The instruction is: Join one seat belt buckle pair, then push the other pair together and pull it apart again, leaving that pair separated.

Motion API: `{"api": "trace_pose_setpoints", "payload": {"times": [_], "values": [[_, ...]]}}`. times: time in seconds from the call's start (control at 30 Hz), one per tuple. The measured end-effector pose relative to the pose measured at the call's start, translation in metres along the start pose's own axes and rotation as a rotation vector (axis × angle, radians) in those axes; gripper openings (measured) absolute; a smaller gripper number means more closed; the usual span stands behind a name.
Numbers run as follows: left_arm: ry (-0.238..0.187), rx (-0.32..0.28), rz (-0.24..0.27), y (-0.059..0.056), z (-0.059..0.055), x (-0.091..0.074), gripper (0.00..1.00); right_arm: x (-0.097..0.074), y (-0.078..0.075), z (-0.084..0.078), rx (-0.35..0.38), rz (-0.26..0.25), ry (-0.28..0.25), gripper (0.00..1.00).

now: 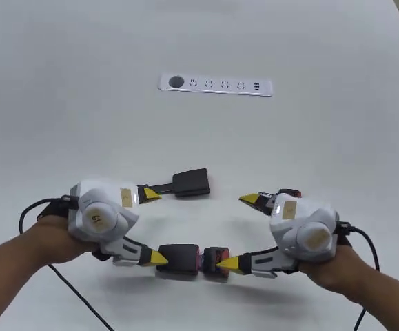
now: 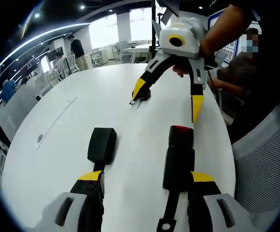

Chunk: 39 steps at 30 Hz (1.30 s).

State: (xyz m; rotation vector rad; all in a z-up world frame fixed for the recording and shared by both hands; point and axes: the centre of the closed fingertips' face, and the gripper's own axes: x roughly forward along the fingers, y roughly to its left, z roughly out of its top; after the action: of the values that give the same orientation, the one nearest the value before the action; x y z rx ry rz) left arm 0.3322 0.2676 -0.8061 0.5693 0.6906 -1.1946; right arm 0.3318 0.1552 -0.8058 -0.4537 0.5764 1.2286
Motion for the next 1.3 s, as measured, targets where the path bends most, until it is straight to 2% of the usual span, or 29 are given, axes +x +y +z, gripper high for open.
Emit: {"api": "trace_pose_setpoints", "payload": {"times": [0.03,0.17,0.27,0.4,0.5,0.7,0.83,1.03,1.23,1.3], "values": [[-0.003,-0.002,0.003,0.002,0.001,0.000,0.73,-0.003,-0.005,-0.001,0.006,-0.008,-0.002,0.78],[-0.013,-0.022,0.033,0.024,0.007,-0.002,0.73,-0.017,-0.031,-0.007,0.022,-0.051,-0.002,0.78],[-0.001,-0.009,0.054,0.041,0.010,-0.003,0.73,-0.029,-0.055,-0.022,0.044,-0.083,0.023,0.78],[-0.024,-0.030,0.065,0.059,0.019,-0.001,0.73,-0.039,-0.076,-0.035,0.049,-0.098,0.049,0.78],[-0.035,-0.057,0.062,0.068,0.023,0.004,0.73,-0.043,-0.086,-0.050,0.075,-0.078,0.091,0.77],[-0.017,-0.077,0.035,0.076,0.024,0.024,0.71,-0.043,-0.096,-0.070,0.070,-0.045,0.150,0.74],[0.028,-0.087,0.013,0.078,0.015,0.040,0.69,-0.040,-0.098,-0.083,0.086,-0.020,0.185,0.68],[0.046,-0.079,-0.005,0.083,0.012,0.055,0.67,-0.038,-0.096,-0.091,0.085,0.022,0.207,0.62],[0.082,-0.061,-0.024,0.085,0.003,0.069,0.60,-0.035,-0.094,-0.097,0.070,0.058,0.228,0.60],[0.074,-0.066,-0.038,0.084,0.004,0.072,0.58,-0.035,-0.094,-0.099,0.052,0.066,0.244,0.56]]}}
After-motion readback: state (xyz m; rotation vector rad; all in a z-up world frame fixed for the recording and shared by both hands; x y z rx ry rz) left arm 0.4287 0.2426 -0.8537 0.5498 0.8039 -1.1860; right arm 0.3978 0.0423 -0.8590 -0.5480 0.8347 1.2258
